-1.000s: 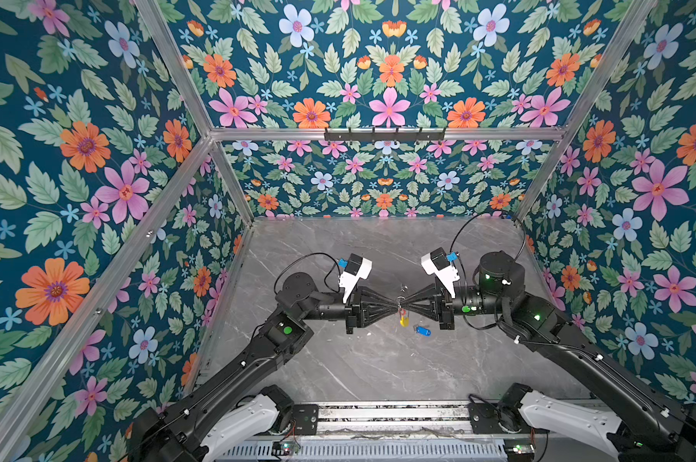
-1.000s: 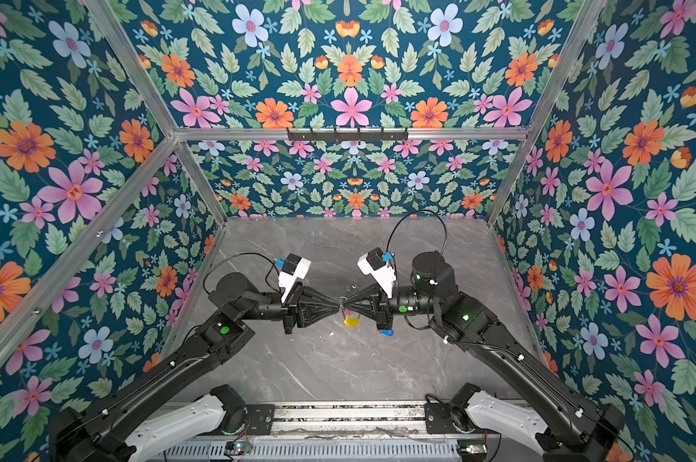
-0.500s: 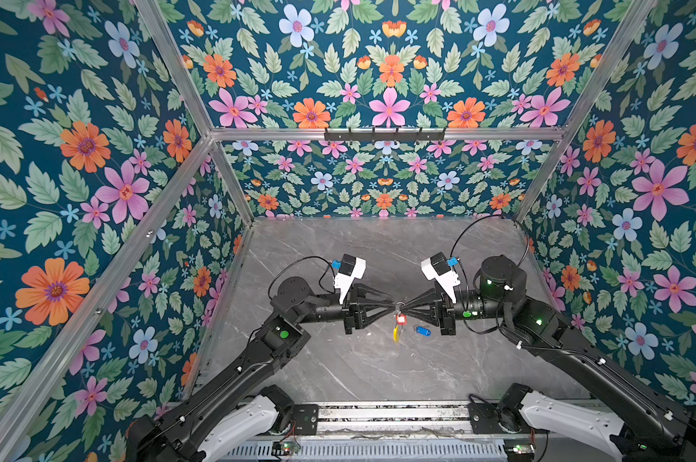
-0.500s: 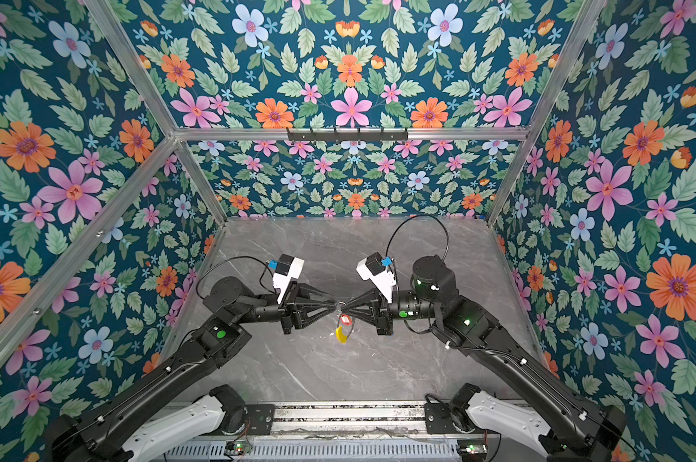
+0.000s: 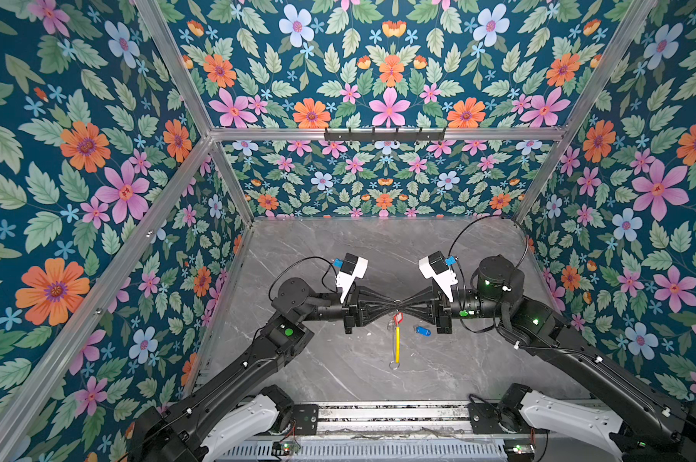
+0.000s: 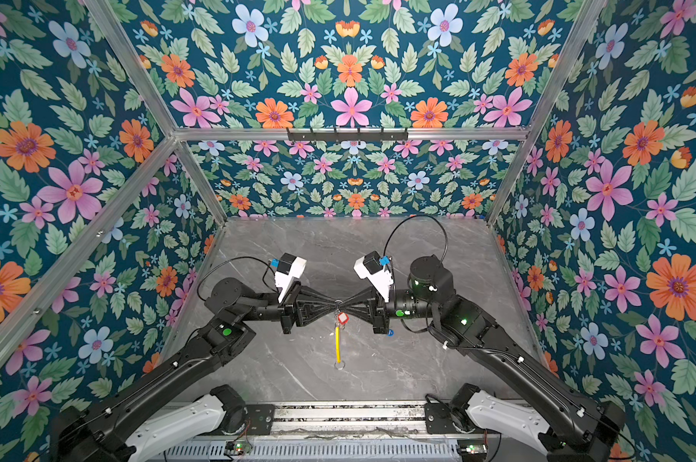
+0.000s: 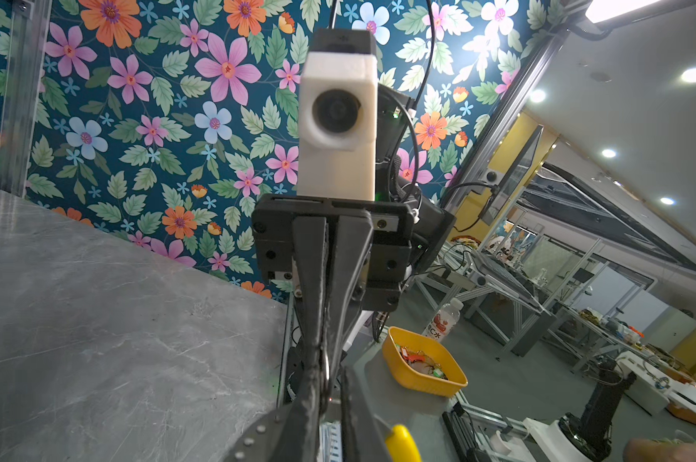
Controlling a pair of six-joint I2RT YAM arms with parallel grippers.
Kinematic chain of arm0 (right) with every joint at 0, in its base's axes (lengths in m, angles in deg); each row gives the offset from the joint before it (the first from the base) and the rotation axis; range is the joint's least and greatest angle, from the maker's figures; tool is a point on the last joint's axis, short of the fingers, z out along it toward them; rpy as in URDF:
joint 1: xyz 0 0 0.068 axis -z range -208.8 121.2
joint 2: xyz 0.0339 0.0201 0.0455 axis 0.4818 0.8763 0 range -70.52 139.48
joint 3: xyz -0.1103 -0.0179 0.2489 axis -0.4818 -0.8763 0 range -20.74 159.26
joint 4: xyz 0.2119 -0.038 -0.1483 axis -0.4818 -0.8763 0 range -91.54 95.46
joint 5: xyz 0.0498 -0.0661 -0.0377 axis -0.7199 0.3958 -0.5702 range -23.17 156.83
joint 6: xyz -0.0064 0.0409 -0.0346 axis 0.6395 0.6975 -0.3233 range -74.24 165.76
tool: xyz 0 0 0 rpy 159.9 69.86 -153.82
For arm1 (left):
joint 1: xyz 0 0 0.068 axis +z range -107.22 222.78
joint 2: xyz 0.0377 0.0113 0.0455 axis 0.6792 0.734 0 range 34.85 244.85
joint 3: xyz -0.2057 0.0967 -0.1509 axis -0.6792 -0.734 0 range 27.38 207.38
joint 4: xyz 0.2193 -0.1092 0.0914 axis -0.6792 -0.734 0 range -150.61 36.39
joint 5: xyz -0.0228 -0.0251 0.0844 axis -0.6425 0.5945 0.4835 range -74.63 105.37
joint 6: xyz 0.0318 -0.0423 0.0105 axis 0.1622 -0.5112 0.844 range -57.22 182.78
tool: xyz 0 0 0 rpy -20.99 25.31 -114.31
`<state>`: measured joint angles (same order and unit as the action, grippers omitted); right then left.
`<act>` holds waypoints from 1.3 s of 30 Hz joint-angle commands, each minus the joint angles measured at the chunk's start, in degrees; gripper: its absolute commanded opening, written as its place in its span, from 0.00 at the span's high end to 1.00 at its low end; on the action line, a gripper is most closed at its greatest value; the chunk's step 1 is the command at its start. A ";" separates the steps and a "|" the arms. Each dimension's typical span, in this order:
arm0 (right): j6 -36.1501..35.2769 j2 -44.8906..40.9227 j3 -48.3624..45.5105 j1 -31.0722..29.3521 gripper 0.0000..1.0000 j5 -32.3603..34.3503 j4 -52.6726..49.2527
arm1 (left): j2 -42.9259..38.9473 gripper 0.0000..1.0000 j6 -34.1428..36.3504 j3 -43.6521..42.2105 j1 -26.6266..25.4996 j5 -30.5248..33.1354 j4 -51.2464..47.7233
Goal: Remove the keys from the keyring
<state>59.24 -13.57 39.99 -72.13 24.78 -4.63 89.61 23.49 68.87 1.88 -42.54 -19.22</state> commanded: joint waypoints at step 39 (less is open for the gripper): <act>10.52 -1.13 -10.78 -1.21 1.00 8.64 27.21 | -3.03 0.88 -1.67 -4.32 -0.45 8.55 11.20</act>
<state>68.66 -14.68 29.43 -73.20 29.72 18.98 86.55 22.29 64.35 1.50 -32.31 -12.31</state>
